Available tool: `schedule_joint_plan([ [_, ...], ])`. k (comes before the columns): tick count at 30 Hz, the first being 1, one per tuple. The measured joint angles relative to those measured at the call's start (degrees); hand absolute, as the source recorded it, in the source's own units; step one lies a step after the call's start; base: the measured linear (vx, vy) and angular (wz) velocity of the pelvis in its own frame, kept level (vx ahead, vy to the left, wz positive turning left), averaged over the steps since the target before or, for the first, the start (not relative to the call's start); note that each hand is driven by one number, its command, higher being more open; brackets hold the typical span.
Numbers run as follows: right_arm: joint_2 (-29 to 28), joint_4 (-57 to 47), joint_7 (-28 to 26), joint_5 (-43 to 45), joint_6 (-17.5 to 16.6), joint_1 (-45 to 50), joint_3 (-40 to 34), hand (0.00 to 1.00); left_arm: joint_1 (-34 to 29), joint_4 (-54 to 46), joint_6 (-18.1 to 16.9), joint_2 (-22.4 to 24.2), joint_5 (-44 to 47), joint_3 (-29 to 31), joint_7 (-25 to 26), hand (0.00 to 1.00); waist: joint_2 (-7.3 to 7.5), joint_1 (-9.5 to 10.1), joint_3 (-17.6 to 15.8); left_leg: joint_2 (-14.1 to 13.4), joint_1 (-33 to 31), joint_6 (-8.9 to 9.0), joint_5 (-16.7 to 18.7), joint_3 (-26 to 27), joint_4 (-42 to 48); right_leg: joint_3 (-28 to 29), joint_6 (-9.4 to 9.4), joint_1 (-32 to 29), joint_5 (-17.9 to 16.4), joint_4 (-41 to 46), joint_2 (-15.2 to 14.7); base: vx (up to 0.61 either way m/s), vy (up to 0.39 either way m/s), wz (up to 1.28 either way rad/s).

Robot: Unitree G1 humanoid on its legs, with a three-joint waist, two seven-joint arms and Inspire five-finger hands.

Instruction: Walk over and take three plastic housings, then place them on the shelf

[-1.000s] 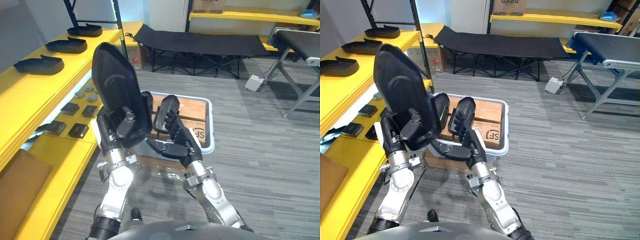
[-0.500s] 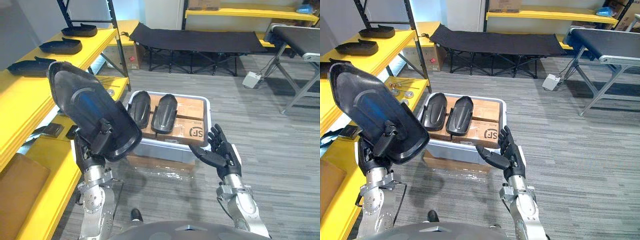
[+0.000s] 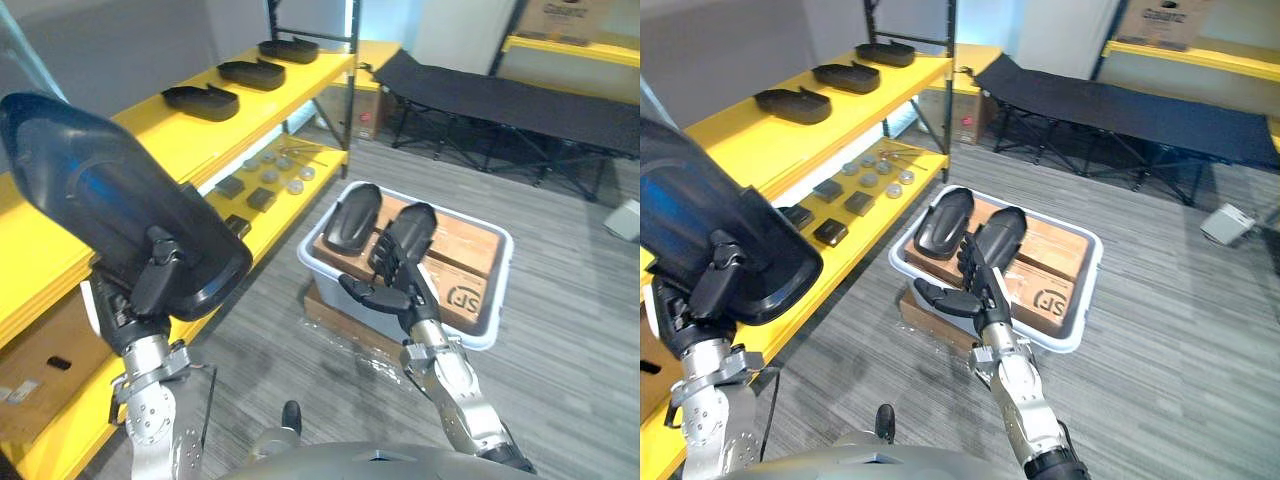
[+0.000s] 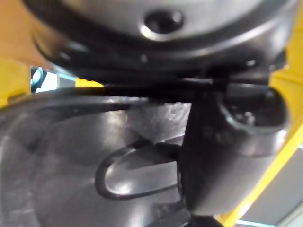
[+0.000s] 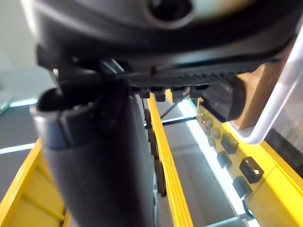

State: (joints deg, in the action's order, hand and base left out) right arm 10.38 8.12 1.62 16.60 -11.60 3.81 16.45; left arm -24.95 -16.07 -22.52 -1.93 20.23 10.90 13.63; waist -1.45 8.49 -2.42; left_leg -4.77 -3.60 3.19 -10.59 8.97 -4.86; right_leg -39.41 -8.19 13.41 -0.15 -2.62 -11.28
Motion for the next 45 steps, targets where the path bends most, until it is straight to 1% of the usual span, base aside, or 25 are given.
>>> schedule_joint_plan([
  [2, -0.07, 0.08, -0.08, 0.03, 0.03, -1.43, 0.04, 1.0, -1.74, -0.01, 0.0, 0.08, 0.09, 0.67, -0.49, 0.0, 0.25, 0.95, -0.12, 0.0, 0.05, 0.25, 0.14, -0.29, 0.01, -0.21, 0.25, 0.05, -0.5, 0.58, -0.09, -0.01, 0.024, 0.12],
  [5, -0.07, 0.08, -0.31, 0.02, 0.54, -1.85, -0.11, 1.0, -3.14, -0.01, 0.01, 0.1, 0.25, 0.66, -2.43, 0.0, 0.65, 0.78, -0.73, 0.47, -0.11, 0.06, -0.31, -1.78, -0.02, -2.6, 0.05, 1.28, -1.51, 1.67, -0.14, -0.04, 0.028, 0.39],
  [6, -0.03, 0.07, -0.54, -0.08, 1.13, -1.45, -0.09, 1.0, -3.15, -0.02, 0.02, 0.08, 0.26, 0.62, -3.85, 0.0, 0.38, 0.56, -0.97, 0.58, -1.09, -0.62, -0.24, -2.24, -0.18, -4.28, -0.24, 1.74, -1.89, 2.21, -0.05, -0.07, 0.029, 0.64],
  [8, 0.17, -0.08, -0.51, -0.56, 1.14, -0.4, -0.31, 1.0, -2.43, -0.04, 0.03, 0.03, 0.24, 0.13, -5.88, 0.0, 0.61, -0.85, -0.99, -0.01, -2.49, -1.4, -0.01, 1.23, 0.05, -7.76, -0.62, 2.17, -2.41, 2.8, 0.11, -0.08, 0.025, 1.06],
  [9, 0.85, -0.05, -0.49, -0.99, 1.15, 0.44, -0.63, 1.0, -1.93, -0.02, 0.04, 0.02, 0.29, -0.95, -7.22, 0.0, 0.62, -1.39, -1.11, -0.52, -3.33, -2.81, -0.9, 3.62, 0.1, -10.2, -0.89, 2.3, -3.04, 3.92, 0.04, -0.1, 0.054, 1.22],
  [10, 1.26, -0.02, -0.45, -2.83, 1.18, 0.97, -0.89, 1.0, -2.06, -0.02, 0.04, 0.02, 0.44, -1.77, -8.3, 0.0, -0.62, -0.97, -2.14, -0.73, -3.42, -3.04, -2.33, 4.17, 0.15, -10.85, -1.28, 2.53, -3.96, 5.24, -0.22, -0.1, 0.067, 0.8],
  [11, 1.51, 0.04, -0.44, -3.75, 1.21, 1.04, -0.99, 1.0, -2.17, -0.02, 0.05, 0.02, 0.53, -1.9, -8.49, 0.0, -0.81, -0.64, -2.67, -0.64, -3.44, -3.05, -2.39, 4.16, 0.5, -10.82, -1.43, 2.59, -4.23, 5.78, -0.53, -0.08, 0.087, 0.3],
  [13, 0.94, 0.04, -0.96, -6.31, 1.21, 1.04, -0.89, 1.0, -2.58, -0.02, 0.05, 0.07, 2.26, -1.41, -8.63, 0.0, -2.09, -0.25, -3.7, -0.56, -3.48, -3.06, -2.36, 4.75, 0.74, -10.7, -1.54, 2.47, -4.4, 6.69, -1.06, -0.09, 0.093, 0.07],
  [16, 1.03, -0.05, -1.42, -5.89, 1.11, 1.63, -1.66, 1.0, -2.53, -0.03, 0.04, 0.02, 2.25, -1.26, -9.72, 0.0, -2.16, -0.77, -4.02, -0.03, -3.03, -3.23, -2.23, 5.48, 0.76, -10.5, -1.94, 2.16, -5.8, 9.12, -2.72, -0.07, 0.075, 0.03],
  [18, 0.98, -0.11, -1.37, -5.95, 0.76, 2.4, -3.06, 1.0, -2.03, -0.03, 0.21, -0.34, 2.48, -1.81, -11.81, 0.0, -1.97, -1.12, -4.18, 0.5, -3.47, -3.43, -2.14, 5.44, 0.91, -7.56, -1.95, 0.33, -8.03, 13.02, -3.83, -0.07, 0.07, 0.12],
  [19, 0.97, -0.13, -1.14, -6.18, 0.55, 2.7, -3.73, 1.0, -1.49, -0.02, 0.37, -0.77, 2.55, -2.21, -12.85, 0.0, -1.83, -1.45, -4.29, 0.75, -4.22, -3.61, -2.16, 4.98, 1.23, -4.36, -1.7, -1.11, -9.68, 15.06, -3.8, -0.07, 0.014, 0.41],
  [20, 0.98, -0.16, -0.65, -6.19, 0.02, 3.66, -4.74, 1.0, -0.22, 0.01, 0.88, -1.94, 2.58, -3.69, -14.37, 0.0, -1.53, -2.6, -4.7, 1.65, -5.04, -3.94, -2.39, 3.65, 1.47, -0.55, -1.47, -2.94, -12.45, 17.99, -3.73, -0.07, 0.006, 0.52],
  [21, 1.05, -0.16, -0.39, -6.18, -0.2, 4.21, -5.03, 1.0, 0.26, 0.04, 1.3, -2.41, 2.58, -4.35, -15.11, 0.0, -1.49, -2.77, -4.79, 2.13, -5.04, -4.25, -2.61, 3.14, 1.2, 0.39, -1.25, -3.34, -13.31, 18.89, -3.79, -0.07, 0.003, 0.63],
  [23, 1.18, -0.16, -0.29, -6.21, -0.24, 5.05, -5.2, 1.0, 0.5, 0.16, 1.54, -3.74, 2.53, -6.26, -18.07, 0.0, -1.68, -3.44, -4.9, 2.7, -4.92, -4.45, -2.79, 3.52, 0.66, 0.68, -1.11, -4.02, -14.43, 20.57, -4.51, -0.03, -0.005, 0.25],
  [25, 1.19, -0.18, -1.24, -6.29, -0.28, 4.98, -5.12, 1.0, 0.47, 0.16, 1.54, -4.11, 2.45, -6.94, -18.93, 0.0, -1.99, -3.18, -5.03, 2.49, -5.05, -4.58, -2.88, 4.11, 0.96, 1.37, -1.0, -4.2, -14.46, 20.92, -4.55, 0.0, -0.019, -0.12],
  [30, 3.53, -2.2, -4.87, -7.12, -0.58, 4.69, -4.38, 1.0, 0.55, 0.94, 1.54, -5.06, 2.49, -8.23, -17.56, 0.0, -2.49, -2.83, -5.89, 2.25, -6.42, -4.83, -2.27, 4.18, 3.19, 1.89, -0.53, -5.48, -16.08, 23.72, -5.3, 0.0, -0.033, 0.0],
  [34, 3.42, -2.56, -4.77, -7.04, -0.64, 4.2, -4.48, 1.0, 0.5, 2.27, 1.54, -5.06, 2.56, -8.17, -16.7, 0.0, -2.23, -2.36, -6.3, 2.22, -6.65, -4.98, -1.07, 3.9, 5.67, 0.41, -0.78, -4.18, -17.3, 24.07, -5.53, -0.01, -0.035, 0.17],
  [35, 3.21, -2.99, -4.52, -6.92, -0.65, 4.09, -4.49, 1.0, 0.49, 2.25, 1.54, -5.05, 2.55, -8.1, -16.73, 0.0, -1.79, -2.24, -6.62, 2.21, -7.25, -5.07, -0.25, 3.86, 7.19, -0.42, -0.9, -3.57, -17.59, 23.91, -5.64, 0.0, -0.021, 0.27],
  [36, 3.13, -3.2, -4.4, -6.93, -0.65, 4.03, -4.49, 1.0, 0.48, 2.26, 1.54, -5.05, 2.54, -7.97, -16.76, 0.0, -1.57, -2.18, -6.78, 2.22, -7.58, -5.24, 0.2, 3.86, 7.95, -0.87, -0.97, -3.14, -17.64, 23.68, -5.66, 0.03, 0.002, 0.32],
  [39, 1.5, -3.52, -2.89, -7.18, -1.17, 3.32, -4.58, 1.0, 0.59, 2.25, 1.56, -5.0, 2.58, -6.19, -17.1, 0.0, 0.29, -0.94, -7.82, 2.64, -9.58, -5.41, 3.33, 3.97, 12.82, -1.45, -1.31, -2.34, -18.16, 23.29, -6.64, 0.07, 0.021, 0.14],
  [41, -0.16, -3.83, -2.2, -7.24, -1.28, 3.38, -5.09, 1.0, 0.58, 2.09, 1.62, -4.91, 2.97, -3.62, -18.54, 0.0, 2.39, -0.71, -8.34, 3.73, -11.02, -5.94, 7.75, 4.44, 18.1, -2.61, -1.12, 0.01, -17.52, 21.76, -7.08, 0.15, 0.03, 0.26],
  [42, -0.23, -3.96, -2.18, -7.26, -1.35, 3.34, -5.24, 1.0, 0.67, 2.06, 1.63, -4.73, 3.67, -3.11, -19.09, 0.0, 2.75, -0.88, -8.47, 4.19, -11.22, -5.93, 8.92, 4.27, 19.1, -2.34, -1.14, 0.44, -16.95, 23.31, -7.63, 0.22, 0.067, 0.53],
  [43, 0.31, -4.05, -2.01, -7.27, -1.65, 3.22, -5.85, 1.0, 1.18, 2.09, 1.98, -3.99, 4.52, -3.06, -19.22, 0.0, 2.38, -1.31, -8.41, 5.06, -11.4, -6.25, 9.68, 2.53, 20.44, 0.98, 1.57, -2.07, -14.87, 30.32, -9.56, 0.23, 0.125, 0.65],
  [44, 0.57, -4.04, -1.48, -7.37, -1.69, 3.02, -6.83, 1.0, 1.19, 1.22, 2.23, -3.62, 4.5, -3.05, -19.35, 0.0, 2.09, -1.32, -8.26, 5.82, -9.77, -6.83, 10.37, 1.06, 18.72, 5.39, 4.1, -6.19, -9.27, 39.43, -11.51, 0.28, 0.189, 0.67],
  [45, 0.61, -4.01, -1.43, -7.37, -1.82, 2.82, -7.31, 1.0, 1.21, 0.78, 2.28, -3.66, 4.51, -2.93, -19.13, 0.0, 2.09, -1.36, -8.23, 5.85, -8.78, -7.0, 10.31, 0.04, 17.45, 6.57, 4.1, -7.71, -8.57, 42.64, -12.33, 0.21, 0.13, 0.47],
])
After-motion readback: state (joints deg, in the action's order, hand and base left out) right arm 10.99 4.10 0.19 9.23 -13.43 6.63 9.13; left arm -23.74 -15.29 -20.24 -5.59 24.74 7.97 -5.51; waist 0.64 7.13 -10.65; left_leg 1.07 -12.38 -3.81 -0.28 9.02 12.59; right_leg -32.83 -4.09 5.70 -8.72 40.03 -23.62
